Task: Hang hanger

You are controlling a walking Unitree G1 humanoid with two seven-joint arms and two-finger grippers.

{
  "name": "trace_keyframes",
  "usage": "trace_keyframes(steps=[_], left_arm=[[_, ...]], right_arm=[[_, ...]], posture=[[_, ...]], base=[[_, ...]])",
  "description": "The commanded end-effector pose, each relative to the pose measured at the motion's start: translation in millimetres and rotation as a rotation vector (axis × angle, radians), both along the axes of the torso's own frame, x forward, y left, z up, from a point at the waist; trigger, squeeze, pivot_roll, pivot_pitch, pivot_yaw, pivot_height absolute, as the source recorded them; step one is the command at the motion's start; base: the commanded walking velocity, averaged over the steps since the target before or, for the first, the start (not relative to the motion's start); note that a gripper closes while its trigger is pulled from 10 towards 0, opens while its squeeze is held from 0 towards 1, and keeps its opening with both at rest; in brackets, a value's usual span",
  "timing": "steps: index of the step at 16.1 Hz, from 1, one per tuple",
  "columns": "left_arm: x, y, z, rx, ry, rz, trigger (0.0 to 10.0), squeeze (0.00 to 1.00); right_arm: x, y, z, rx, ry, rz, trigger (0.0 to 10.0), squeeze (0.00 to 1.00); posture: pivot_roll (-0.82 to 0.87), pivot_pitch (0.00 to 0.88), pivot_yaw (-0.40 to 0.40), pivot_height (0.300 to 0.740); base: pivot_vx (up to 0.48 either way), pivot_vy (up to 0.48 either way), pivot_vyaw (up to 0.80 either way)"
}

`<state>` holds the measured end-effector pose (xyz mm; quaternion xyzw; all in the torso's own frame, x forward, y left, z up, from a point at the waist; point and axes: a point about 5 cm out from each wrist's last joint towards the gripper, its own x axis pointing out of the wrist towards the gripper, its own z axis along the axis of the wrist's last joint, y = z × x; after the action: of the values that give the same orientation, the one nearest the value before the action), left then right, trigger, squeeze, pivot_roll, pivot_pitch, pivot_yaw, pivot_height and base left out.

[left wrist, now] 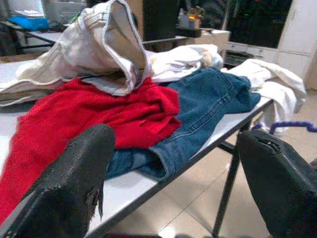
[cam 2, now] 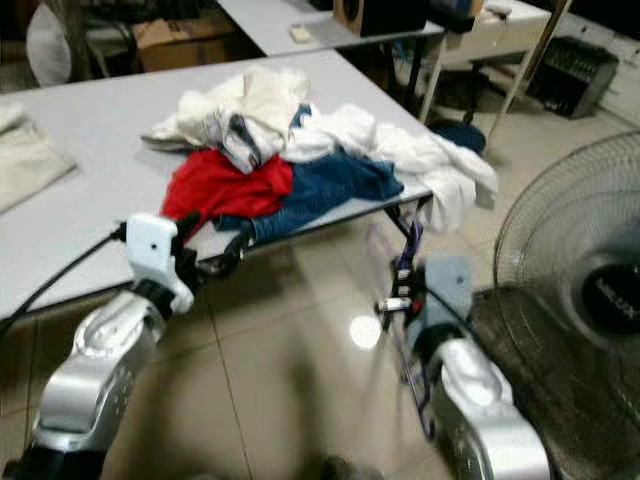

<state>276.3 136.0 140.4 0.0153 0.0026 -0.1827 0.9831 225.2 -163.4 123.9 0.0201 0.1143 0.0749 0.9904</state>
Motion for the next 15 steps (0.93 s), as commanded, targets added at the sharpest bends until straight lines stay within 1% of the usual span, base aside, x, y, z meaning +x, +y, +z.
trace_keyframes(steps=[1,3,4,5,6,7,8,9,10,12,13,14,15], left_arm=[[1.7,2.5,-8,0.017,0.037,0.012,10.0,0.57],[9.5,9.8,-27,0.08,0.146,0.067,10.0,0.56],[11.7,9.0,-30,0.092,0.154,0.057,10.0,0.56],[16.3,7.6,-37,0.088,0.191,0.051,10.0,0.55],[22.3,7.7,-39,0.097,0.181,0.059,10.0,0.5],[25.1,8.2,-39,0.088,0.174,0.065,10.0,0.47],[28.8,5.0,-36,0.026,0.16,0.026,10.0,0.04],[28.3,1.6,-36,0.009,0.155,-0.007,10.0,0.0],[27.7,-2.8,-36,0.005,0.151,-0.042,10.0,0.0],[29.0,-6.4,-39,0.02,0.146,-0.064,10.0,0.0],[38.2,-9.4,-44,0.066,0.146,-0.077,10.0,0.0],[40.8,-10.3,-44,0.071,0.141,-0.084,10.0,0.0],[47.5,-12.0,-43,0.072,0.14,-0.101,10.0,0.0]], right_arm=[[3.5,-0.9,6,0.007,-0.038,0.017,10.0,0.0],[4.2,-7.0,8,0.018,-0.073,-0.008,10.0,0.0],[4.8,-8.6,8,0.024,-0.083,-0.016,10.0,0.0],[5.6,-11.2,8,0.009,-0.095,-0.015,10.0,0.0],[6.0,-11.4,6,0.007,-0.098,0.004,10.0,0.0],[6.1,-11.1,6,0.01,-0.107,0.018,10.0,0.0],[4.0,-11.3,2,-0.009,-0.125,0.048,10.0,0.0],[1.7,-12.9,-3,-0.001,-0.1,0.035,10.0,0.0],[-0.2,-16.4,-11,0.026,-0.073,0.014,10.0,0.0],[-1.6,-21.6,-18,0.028,-0.067,-0.002,10.0,0.0],[-3.7,-30.0,-26,0.01,-0.073,-0.005,10.0,0.0],[-4.0,-32.8,-27,0.01,-0.079,-0.006,10.0,0.0],[-4.6,-45.1,-28,0.007,-0.088,-0.018,10.0,0.0]], posture=[[-0.16,0.049,0.004,0.74],[-0.16,0.05,-0.007,0.74],[-0.16,0.05,-0.009,0.74],[-0.16,0.049,-0.012,0.74],[-0.17,0.051,-0.009,0.74],[-0.18,0.053,-0.007,0.74],[-0.18,0.054,-0.004,0.74],[-0.18,0.053,-0.002,0.74],[-0.18,0.053,-0.002,0.74],[-0.19,0.053,0.004,0.74],[-0.2,0.061,0.015,0.74],[-0.2,0.064,0.018,0.74],[-0.21,0.072,0.026,0.74]], base=[[0.266,0.0,0.0],[0.268,0.0,0.0],[0.0,0.0,0.0],[0.0,0.0,0.0],[0.0,0.0,0.0],[0.0,0.0,0.0],[0.0,0.0,0.0],[0.0,0.0,0.0],[0.0,0.0,-0.8],[0.0,0.0,-0.8],[0.0,0.0,-0.8],[0.0,0.0,-0.8],[0.0,0.0,0.0]])
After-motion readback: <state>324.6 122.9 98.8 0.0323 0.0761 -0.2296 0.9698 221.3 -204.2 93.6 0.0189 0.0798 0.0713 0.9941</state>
